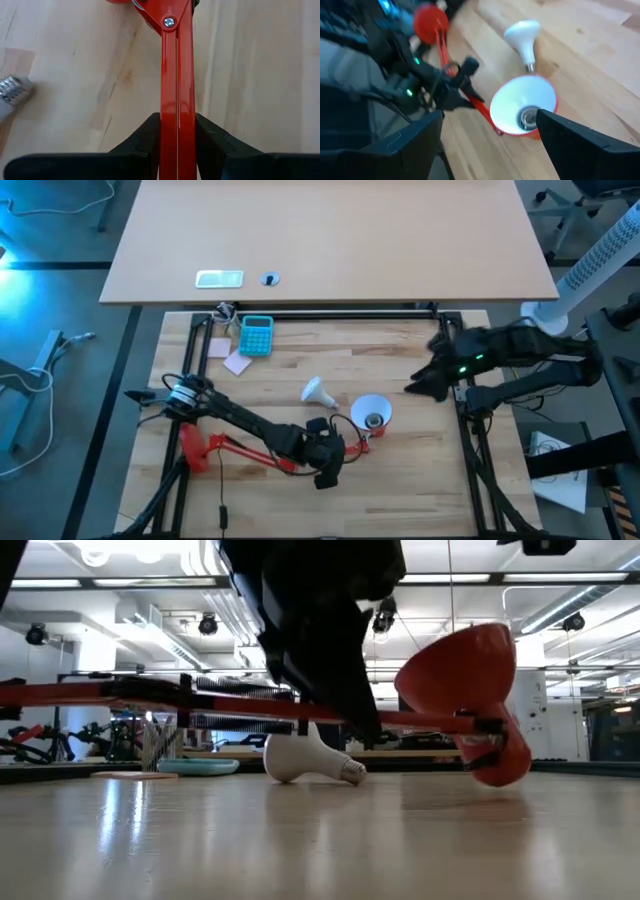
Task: Screw lightbulb
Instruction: Insert the light bulb into the red lamp
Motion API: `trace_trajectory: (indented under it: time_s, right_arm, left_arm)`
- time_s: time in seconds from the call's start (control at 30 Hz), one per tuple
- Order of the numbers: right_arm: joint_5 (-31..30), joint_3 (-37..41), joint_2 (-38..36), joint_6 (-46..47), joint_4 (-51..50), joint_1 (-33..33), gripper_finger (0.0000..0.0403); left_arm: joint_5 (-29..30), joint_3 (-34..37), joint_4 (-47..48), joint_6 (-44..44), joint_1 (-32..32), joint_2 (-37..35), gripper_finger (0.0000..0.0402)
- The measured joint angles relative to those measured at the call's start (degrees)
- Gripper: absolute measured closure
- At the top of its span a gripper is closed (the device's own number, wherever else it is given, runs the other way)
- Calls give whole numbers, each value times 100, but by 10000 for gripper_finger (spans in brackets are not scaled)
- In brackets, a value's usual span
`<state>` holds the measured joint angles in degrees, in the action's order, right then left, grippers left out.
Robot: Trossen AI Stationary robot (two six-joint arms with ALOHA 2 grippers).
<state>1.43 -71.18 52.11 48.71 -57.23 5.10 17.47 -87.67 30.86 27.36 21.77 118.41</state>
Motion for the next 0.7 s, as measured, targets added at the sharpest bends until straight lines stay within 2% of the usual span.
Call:
trace_trajectory:
  time_s: [0.17, 0.23, 0.53, 0.7]
  right_arm:
    - [-55, 4, 491, -483, 4, 260, 80]
    - [-165, 4, 717, -826, 2, 408, 83]
    - [-164, 4, 2043, -3063, 20, 1054, 83]
    - [-260, 22, 2789, -4315, 40, 1172, 97]
  left_arm:
    - [170, -6, 111, 120, -54, 61, 301]
    - [171, 12, 452, 119, -106, 48, 287]
    - [160, 21, 815, -401, -181, -73, 230]
    - [49, 45, 769, -312, -205, -103, 220]
